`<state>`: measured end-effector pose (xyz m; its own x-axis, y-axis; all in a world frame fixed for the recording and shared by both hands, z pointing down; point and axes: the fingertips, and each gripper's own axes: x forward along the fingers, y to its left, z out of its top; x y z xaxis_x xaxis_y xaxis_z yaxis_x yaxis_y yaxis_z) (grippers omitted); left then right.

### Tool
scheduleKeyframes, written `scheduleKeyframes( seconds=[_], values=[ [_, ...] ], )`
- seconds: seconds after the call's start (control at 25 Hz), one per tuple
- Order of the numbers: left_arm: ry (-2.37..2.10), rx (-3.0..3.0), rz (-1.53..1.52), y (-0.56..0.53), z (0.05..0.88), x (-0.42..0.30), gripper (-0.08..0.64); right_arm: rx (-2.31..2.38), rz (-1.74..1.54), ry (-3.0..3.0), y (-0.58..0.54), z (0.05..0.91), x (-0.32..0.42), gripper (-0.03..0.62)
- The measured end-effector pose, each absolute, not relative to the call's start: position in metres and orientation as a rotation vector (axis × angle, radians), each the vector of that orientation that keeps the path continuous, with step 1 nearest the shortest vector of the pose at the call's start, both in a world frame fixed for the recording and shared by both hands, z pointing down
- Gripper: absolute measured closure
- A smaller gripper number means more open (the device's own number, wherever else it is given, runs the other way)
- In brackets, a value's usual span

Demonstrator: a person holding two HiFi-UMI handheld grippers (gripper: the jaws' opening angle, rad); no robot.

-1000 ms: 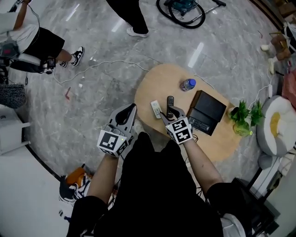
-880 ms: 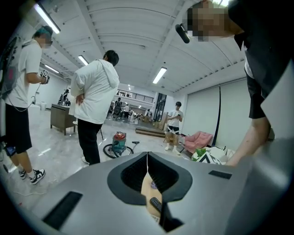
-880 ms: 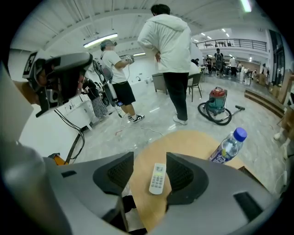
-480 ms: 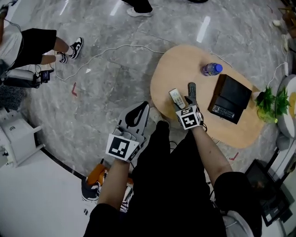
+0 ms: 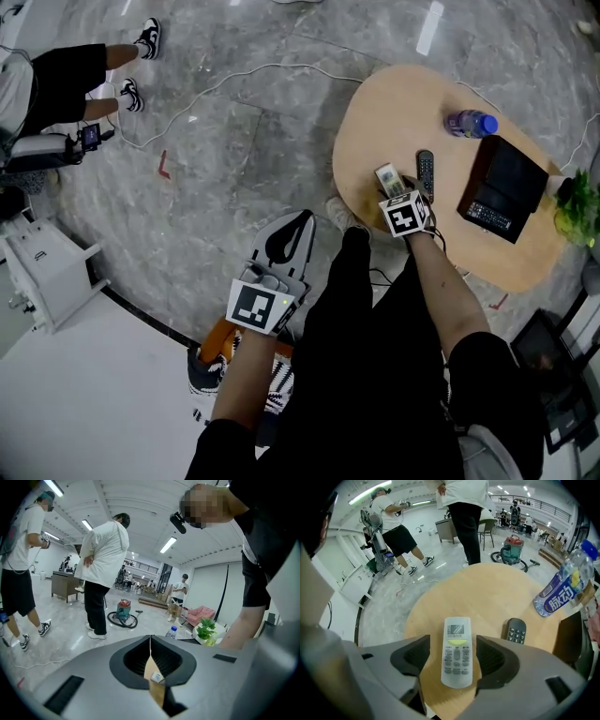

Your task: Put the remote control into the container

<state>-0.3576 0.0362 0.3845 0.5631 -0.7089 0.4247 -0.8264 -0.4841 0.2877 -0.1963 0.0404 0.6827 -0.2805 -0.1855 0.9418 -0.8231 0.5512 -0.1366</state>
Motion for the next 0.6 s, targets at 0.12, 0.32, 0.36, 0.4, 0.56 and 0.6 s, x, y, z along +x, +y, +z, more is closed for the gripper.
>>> scheduleKeyframes(
  seconds=[0.12, 0.32, 0.36, 0.4, 0.56, 0.6],
  values=[
    [-1.206, 2.322, 0.330, 0.037, 0.390, -0.363, 0.552, 0.840, 0.782, -1.736, 0.042, 0.698, -0.196, 0.299],
    [-1.189, 2.310, 0.327, 0.033, 0.400, -0.370, 0.552, 0.832, 0.763, -1.691, 0.040, 0.716, -0.198, 0.296],
    [-1.183, 2.310, 0.327, 0.034, 0.402, -0.371, 0.552, 0.839, 0.770, -1.683, 0.039, 0.717, -0.198, 0.296],
    [-1.174, 2.308, 0.329, 0.036, 0.404, -0.371, 0.552, 0.845, 0.775, -1.674, 0.039, 0.718, -0.196, 0.296],
    [-1.172, 2.289, 0.333, 0.039, 0.405, -0.379, 0.552, 0.852, 0.762, -1.668, 0.040, 0.719, -0.195, 0.296],
    [-1.179, 2.285, 0.333, 0.038, 0.405, -0.380, 0.552, 0.851, 0.761, -1.675, 0.039, 0.720, -0.196, 0.296]
  ],
)
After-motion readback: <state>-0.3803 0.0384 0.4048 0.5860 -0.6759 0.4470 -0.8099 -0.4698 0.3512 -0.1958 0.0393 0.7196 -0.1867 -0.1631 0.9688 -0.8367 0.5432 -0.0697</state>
